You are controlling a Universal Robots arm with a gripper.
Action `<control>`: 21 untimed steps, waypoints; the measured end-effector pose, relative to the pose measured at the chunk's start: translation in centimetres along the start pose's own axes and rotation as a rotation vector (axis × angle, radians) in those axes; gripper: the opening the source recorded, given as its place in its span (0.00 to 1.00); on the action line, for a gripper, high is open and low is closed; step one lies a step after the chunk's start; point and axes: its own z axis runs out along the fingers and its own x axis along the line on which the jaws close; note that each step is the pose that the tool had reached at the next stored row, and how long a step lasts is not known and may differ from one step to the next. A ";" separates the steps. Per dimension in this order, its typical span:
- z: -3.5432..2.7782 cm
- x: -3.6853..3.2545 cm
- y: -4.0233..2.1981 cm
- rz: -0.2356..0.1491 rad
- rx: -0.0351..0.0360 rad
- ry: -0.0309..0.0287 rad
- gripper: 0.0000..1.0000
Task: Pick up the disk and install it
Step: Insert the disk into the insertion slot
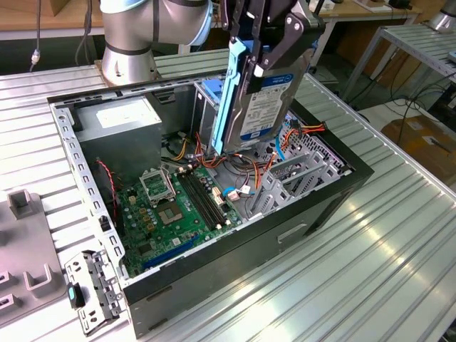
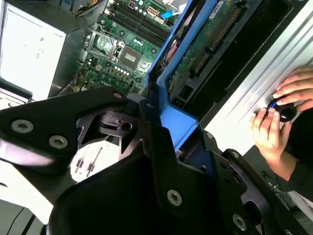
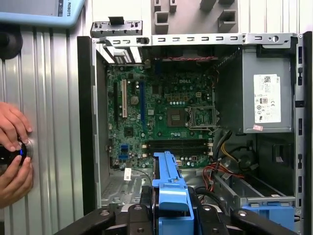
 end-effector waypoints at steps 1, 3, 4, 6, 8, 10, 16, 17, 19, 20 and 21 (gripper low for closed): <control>0.03 0.22 -0.04 0.000 0.0000 0.0001 0.37; 0.09 0.68 -0.13 0.000 0.0001 -0.0001 0.37; 0.14 1.04 -0.34 0.000 0.0000 0.0000 0.37; 0.31 1.45 -1.59 0.000 -0.0004 -0.0001 0.37; 0.41 1.54 -2.50 0.000 -0.0006 -0.0001 0.37; 0.54 1.66 -3.65 0.000 -0.0008 0.0000 0.37; 0.91 2.60 -5.13 0.000 -0.0010 0.0001 0.37; 0.97 2.75 -5.35 0.000 -0.0011 0.0001 0.37; 1.11 2.99 -6.06 0.000 -0.0015 0.0000 0.37; 1.15 3.03 -6.44 0.000 -0.0018 0.0000 0.37; 1.21 3.07 -6.96 0.000 -0.0022 0.0000 0.37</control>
